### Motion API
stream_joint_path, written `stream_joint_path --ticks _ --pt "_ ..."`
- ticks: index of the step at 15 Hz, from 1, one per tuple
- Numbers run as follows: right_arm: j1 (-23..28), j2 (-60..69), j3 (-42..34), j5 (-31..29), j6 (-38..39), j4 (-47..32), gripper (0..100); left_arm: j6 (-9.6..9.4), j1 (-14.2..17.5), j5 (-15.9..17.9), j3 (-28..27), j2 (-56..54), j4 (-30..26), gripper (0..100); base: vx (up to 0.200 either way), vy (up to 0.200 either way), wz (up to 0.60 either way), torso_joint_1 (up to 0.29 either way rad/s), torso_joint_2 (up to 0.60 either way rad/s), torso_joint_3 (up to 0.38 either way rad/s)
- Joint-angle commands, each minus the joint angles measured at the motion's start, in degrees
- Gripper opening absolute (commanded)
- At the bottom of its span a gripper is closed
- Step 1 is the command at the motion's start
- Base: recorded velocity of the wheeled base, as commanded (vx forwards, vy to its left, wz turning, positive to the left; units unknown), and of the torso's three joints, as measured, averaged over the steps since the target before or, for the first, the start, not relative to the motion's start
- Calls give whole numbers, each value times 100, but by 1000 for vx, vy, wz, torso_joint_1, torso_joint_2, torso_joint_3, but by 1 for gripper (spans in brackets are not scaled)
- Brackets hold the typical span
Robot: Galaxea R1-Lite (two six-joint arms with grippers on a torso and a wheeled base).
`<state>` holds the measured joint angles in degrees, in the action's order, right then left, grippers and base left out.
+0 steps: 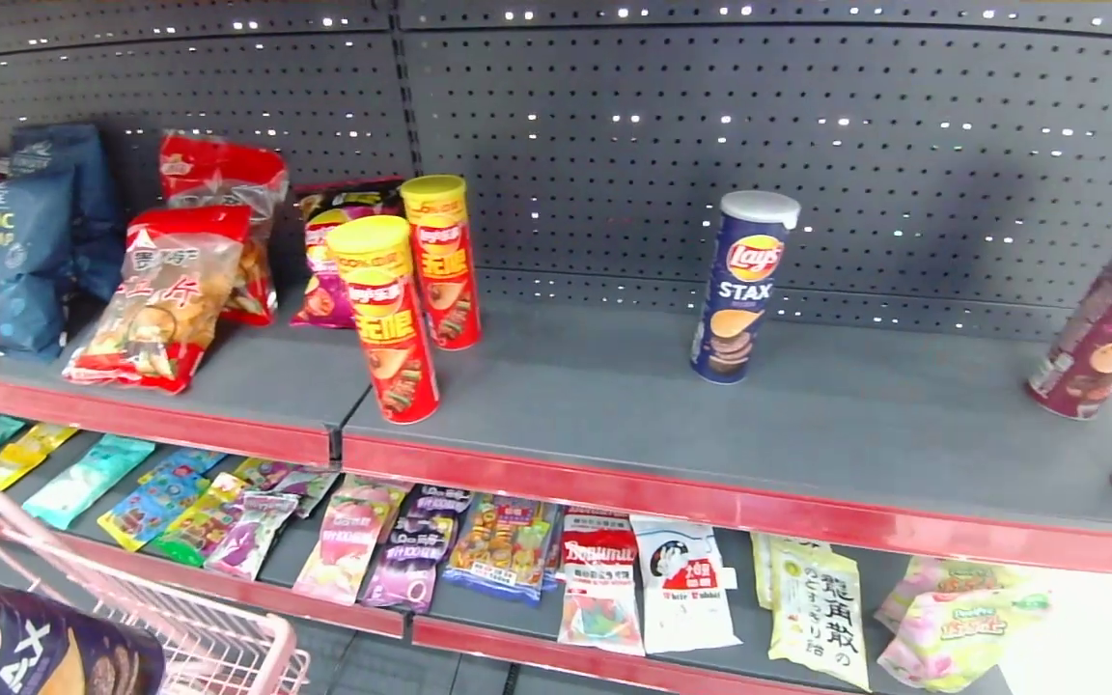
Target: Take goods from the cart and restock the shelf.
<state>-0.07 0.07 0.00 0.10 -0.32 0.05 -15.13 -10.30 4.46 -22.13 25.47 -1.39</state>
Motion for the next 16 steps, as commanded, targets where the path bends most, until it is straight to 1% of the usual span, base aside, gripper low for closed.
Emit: stream_joint_path --ticks 1,8,12,16 --pt "-1 -7 0 8 -3 4 100 -34 -16 2 7 37 7 0 0 0 0 0 0 0" --pt "-1 -7 0 8 -3 4 100 -34 2 -7 7 2 7 0 0 0 0 0 0 0" --pt "-1 -7 0 8 -3 4 100 -34 -16 2 -2 2 7 0 200 0 0 -6 -2 4" --pt "-1 -7 0 25 -12 4 100 -34 -16 28 -11 -130 16 0 0 0 0 0 0 0"
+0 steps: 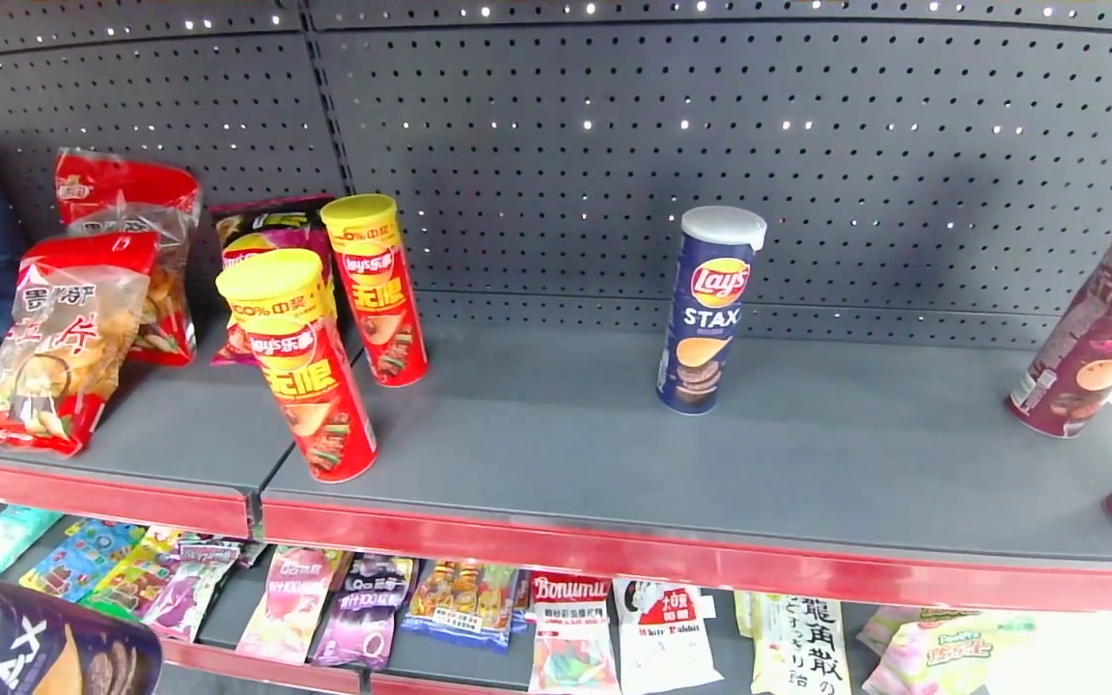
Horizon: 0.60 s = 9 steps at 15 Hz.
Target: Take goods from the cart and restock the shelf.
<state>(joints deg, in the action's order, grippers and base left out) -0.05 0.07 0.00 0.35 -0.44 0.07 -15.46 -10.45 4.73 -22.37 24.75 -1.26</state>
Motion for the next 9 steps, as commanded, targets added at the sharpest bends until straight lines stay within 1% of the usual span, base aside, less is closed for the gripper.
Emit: stream_joint_path --ticks 1,4,5,6,7,8,9 --pt "-4 -7 0 9 -9 1 100 -1 -1 10 31 -154 -6 0 0 0 0 0 0 0" --pt "14 -7 9 -27 -123 54 100 -1 16 -69 75 -277 -15 0 0 0 0 0 0 0" --pt "22 -60 149 -18 -158 72 100 -1 25 -130 66 -277 -15 0 0 0 0 0 0 0" --pt "5 -1748 1837 -229 395 72 100 -1 25 -227 66 -251 -15 0 0 0 0 0 0 0" --pt "-13 -2855 3146 -281 1055 10 100 -1 25 -236 57 -207 -6 0 0 0 0 0 0 0" --pt "-65 -3655 4025 -229 888 -7 100 -1 25 -227 48 -154 3 0 0 0 0 0 0 0" --pt "-215 -4068 4271 53 -132 1 100 -1 25 -227 13 -40 20 0 0 0 0 0 0 0"
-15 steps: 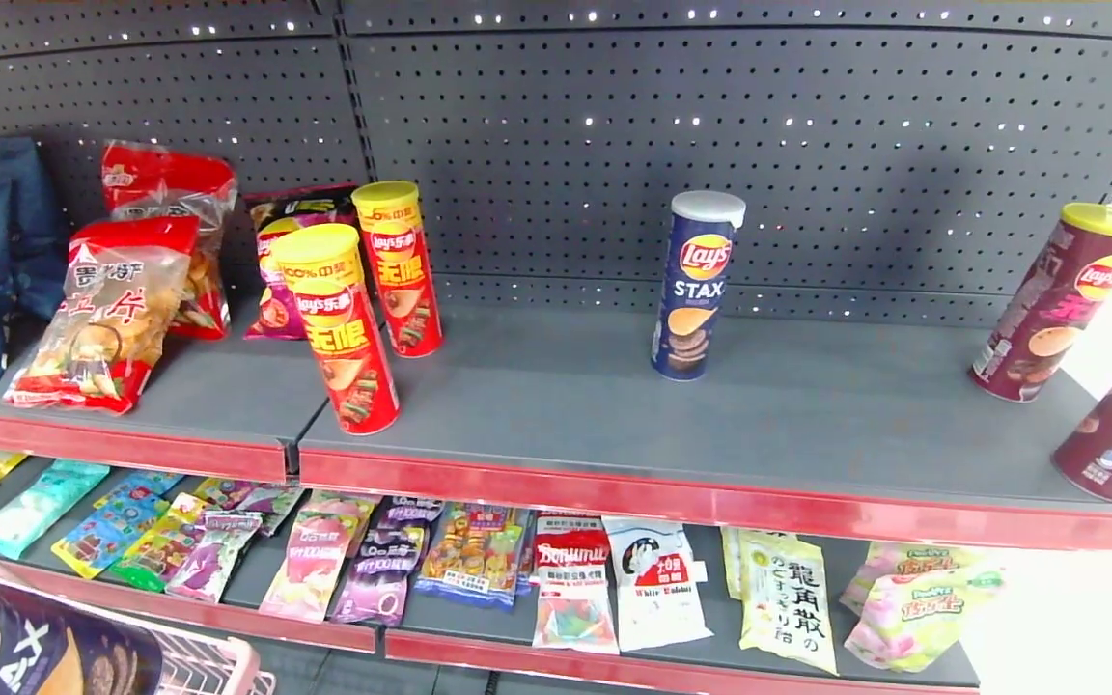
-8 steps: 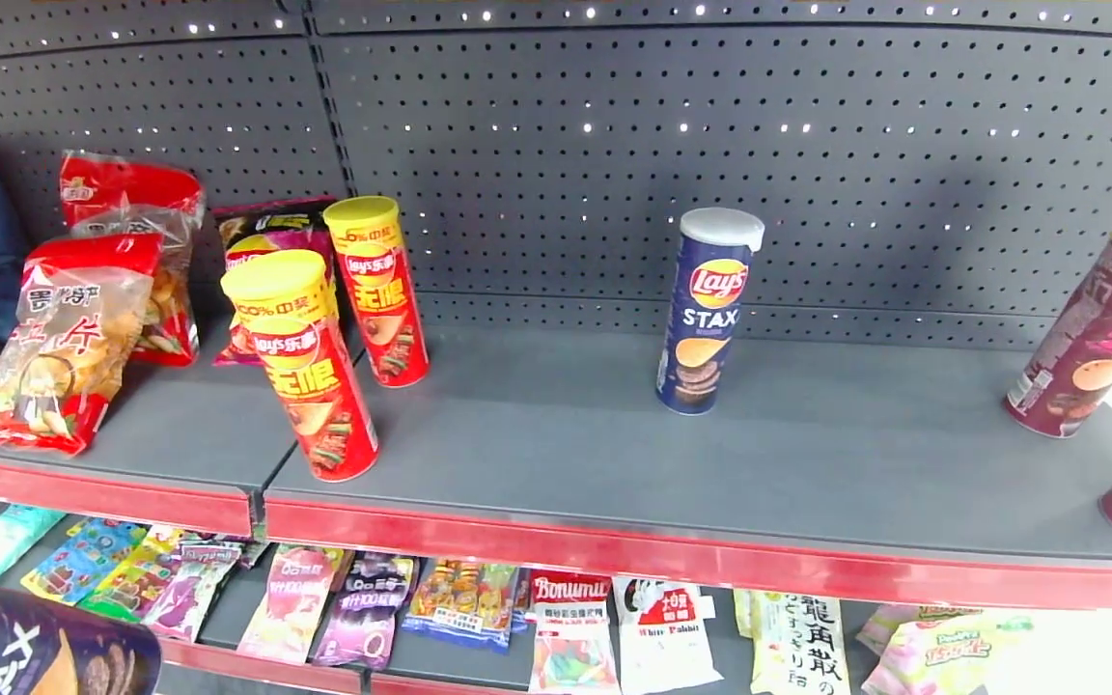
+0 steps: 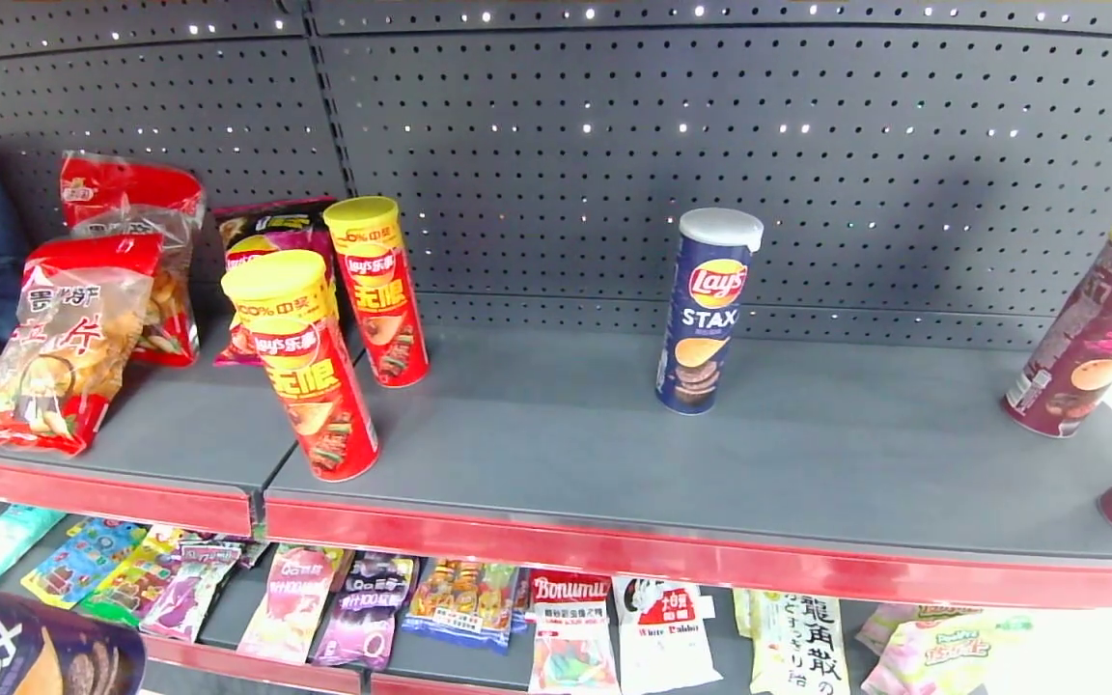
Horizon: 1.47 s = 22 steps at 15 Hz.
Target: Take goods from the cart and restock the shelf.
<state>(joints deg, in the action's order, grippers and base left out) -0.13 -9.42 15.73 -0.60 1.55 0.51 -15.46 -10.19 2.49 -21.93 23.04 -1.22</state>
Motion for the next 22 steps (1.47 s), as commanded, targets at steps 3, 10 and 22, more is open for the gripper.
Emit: stream_joint_path --ticks 3,10,22 --pt "-1164 -4094 2936 622 -1333 -42 100 43 8 -82 -154 183 25 0 0 0 0 0 0 0" --pt "-2579 -6010 3340 631 -14 54 100 183 8 -583 -505 262 -1 0 0 0 0 0 0 0" --pt "-2430 -8356 3464 517 30 2717 100 175 8 -987 -479 350 -1 0 0 0 0 0 0 0"
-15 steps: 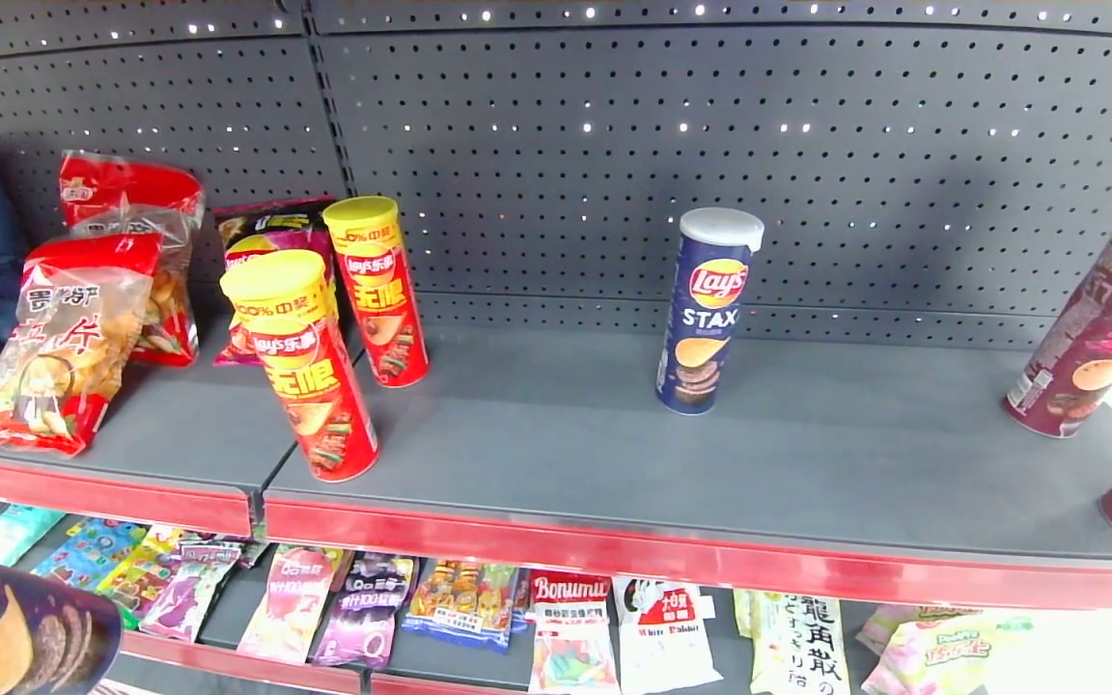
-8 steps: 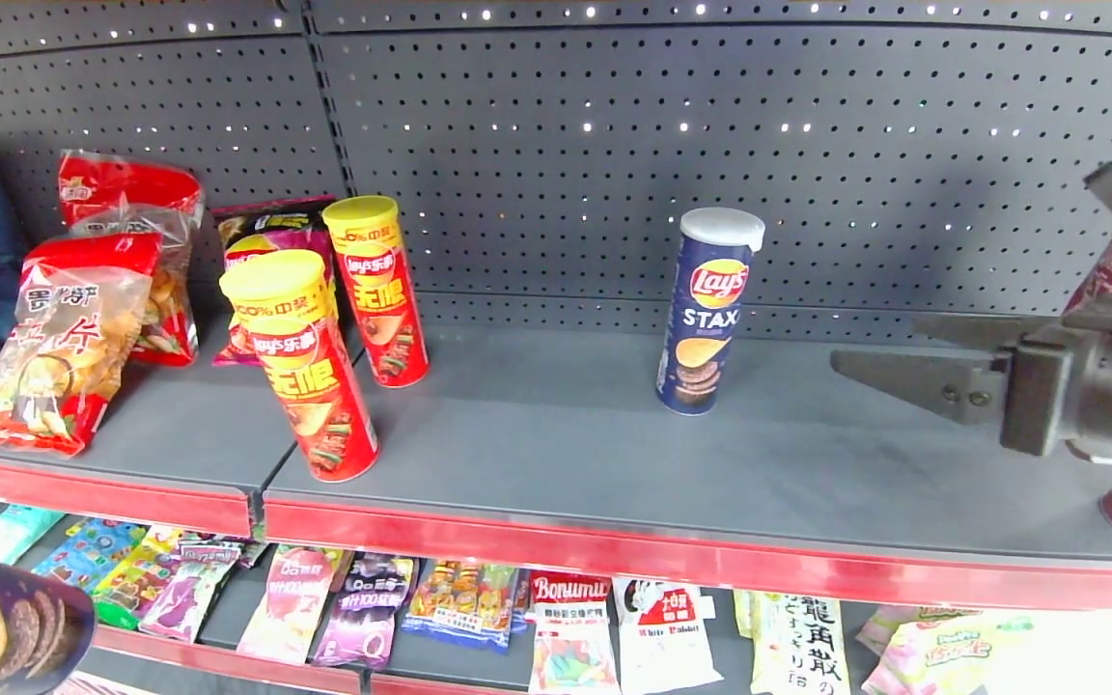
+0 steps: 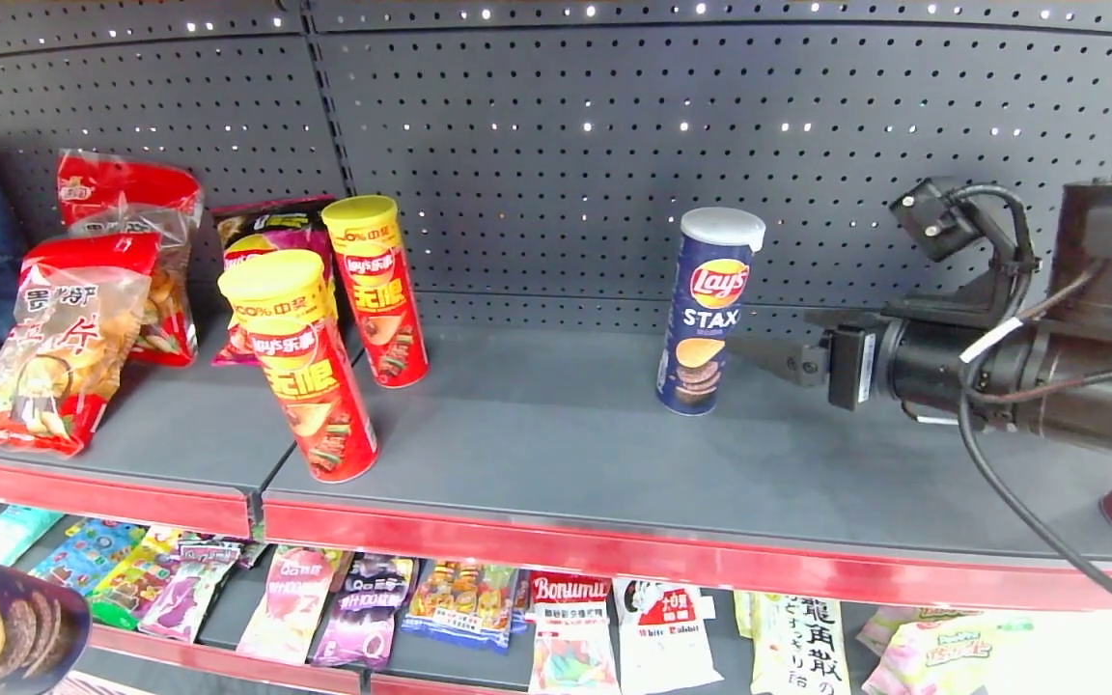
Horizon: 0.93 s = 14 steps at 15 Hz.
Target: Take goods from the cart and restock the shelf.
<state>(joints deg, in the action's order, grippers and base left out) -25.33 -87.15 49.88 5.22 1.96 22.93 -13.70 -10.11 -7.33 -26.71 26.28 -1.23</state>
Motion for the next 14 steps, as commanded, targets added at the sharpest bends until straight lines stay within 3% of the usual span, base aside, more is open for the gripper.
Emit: stream_joint_path --ticks 1,14 --pt "72 -698 48 -135 -29 660 100 -1 0 3 17 35 0 0 0 0 0 0 0 0" --pt "46 -1682 1428 -495 -12 686 100 -1 0 -111 17 26 0 0 0 0 0 0 0 0"
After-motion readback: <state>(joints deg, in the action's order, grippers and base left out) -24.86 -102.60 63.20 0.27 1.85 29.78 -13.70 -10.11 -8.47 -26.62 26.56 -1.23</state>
